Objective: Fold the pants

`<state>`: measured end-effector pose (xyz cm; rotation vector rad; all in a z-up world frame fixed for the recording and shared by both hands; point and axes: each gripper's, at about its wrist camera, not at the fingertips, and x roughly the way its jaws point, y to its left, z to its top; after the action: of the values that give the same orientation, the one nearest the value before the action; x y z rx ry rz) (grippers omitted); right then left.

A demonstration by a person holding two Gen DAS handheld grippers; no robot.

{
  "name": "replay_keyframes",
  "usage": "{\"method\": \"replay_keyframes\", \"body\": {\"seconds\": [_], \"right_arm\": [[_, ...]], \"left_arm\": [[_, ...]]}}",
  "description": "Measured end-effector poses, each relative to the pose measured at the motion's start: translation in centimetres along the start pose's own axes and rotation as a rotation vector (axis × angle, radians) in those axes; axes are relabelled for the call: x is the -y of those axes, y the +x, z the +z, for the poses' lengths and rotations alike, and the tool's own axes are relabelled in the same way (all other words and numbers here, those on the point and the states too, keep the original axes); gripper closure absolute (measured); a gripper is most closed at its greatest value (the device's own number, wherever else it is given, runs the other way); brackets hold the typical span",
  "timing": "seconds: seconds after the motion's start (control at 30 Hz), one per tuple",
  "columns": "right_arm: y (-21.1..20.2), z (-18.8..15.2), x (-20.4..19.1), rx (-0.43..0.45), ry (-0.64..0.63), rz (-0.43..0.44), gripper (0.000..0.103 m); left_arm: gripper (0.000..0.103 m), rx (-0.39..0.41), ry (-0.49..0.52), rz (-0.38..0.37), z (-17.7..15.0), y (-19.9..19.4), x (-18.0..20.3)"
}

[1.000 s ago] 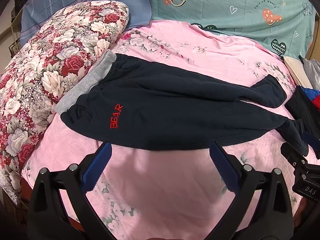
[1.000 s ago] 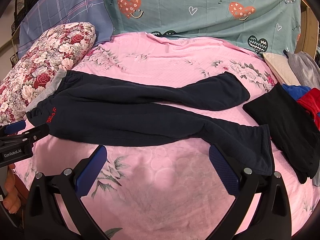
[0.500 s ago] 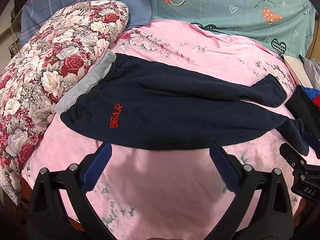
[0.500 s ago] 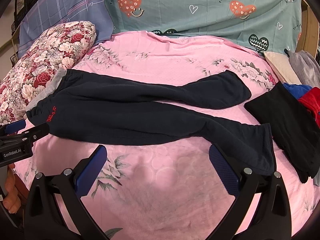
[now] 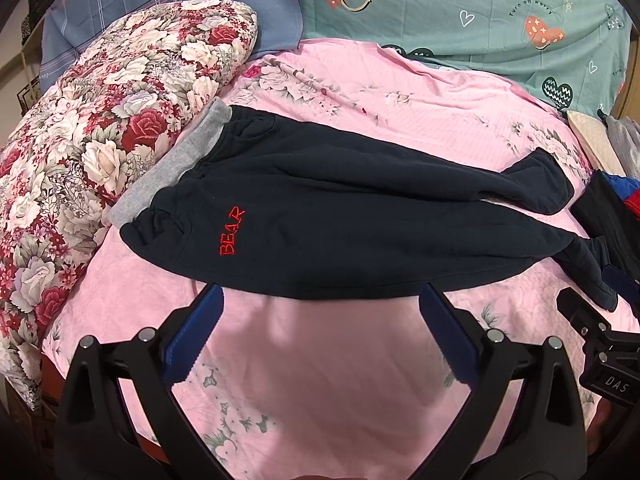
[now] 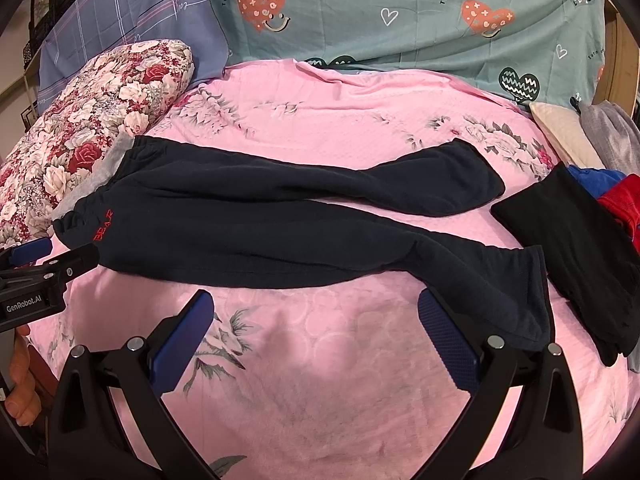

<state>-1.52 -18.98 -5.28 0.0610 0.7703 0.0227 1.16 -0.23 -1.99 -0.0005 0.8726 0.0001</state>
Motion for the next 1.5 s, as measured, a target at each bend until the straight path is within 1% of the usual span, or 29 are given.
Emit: {"method": "replay_keyframes", "body": {"seconds": [0.97, 1.07, 1.17, 1.27, 1.37, 1.43, 1.5], "right_arm": [[0.5, 0.0, 0.1, -0.016, 0.0, 0.006, 0.001], [0.5, 0.1, 0.2, -0.016, -0.003, 0.003, 0.001], [0.4, 0.4, 1.1, -0.008, 0.016, -0.021, 0.001], [0.2, 0.8, 2.4, -0.001, 0.048, -0.04, 0.001], [0.1, 1.1, 3.8, 0.008, 0.079, -0.074, 0.001], [0.2, 1.2, 4.5, 0.01, 0.098, -0.085, 0.001], [0.5, 1.3, 4.8, 0.004, 0.108, -0.085, 0.001]], "left_arm": [[0.003, -0.006, 0.0, 0.002, 0.0, 0.4, -0.2], [0.003, 0.003, 0.001, 0.02, 0.3, 0.6, -0.7], [0.003, -0.01, -0.026, 0.04, 0.8, 1.3, -2.8], [0.003, -0.029, -0.114, 0.121, 1.6, 2.3, -7.3], [0.003, -0.075, -0.234, 0.196, 2.2, 3.5, -13.1], [0.003, -0.1, -0.282, 0.219, 2.1, 4.2, -15.5], [0.003, -0.144, -0.302, 0.223, 2.0, 5.3, -17.3]]}}
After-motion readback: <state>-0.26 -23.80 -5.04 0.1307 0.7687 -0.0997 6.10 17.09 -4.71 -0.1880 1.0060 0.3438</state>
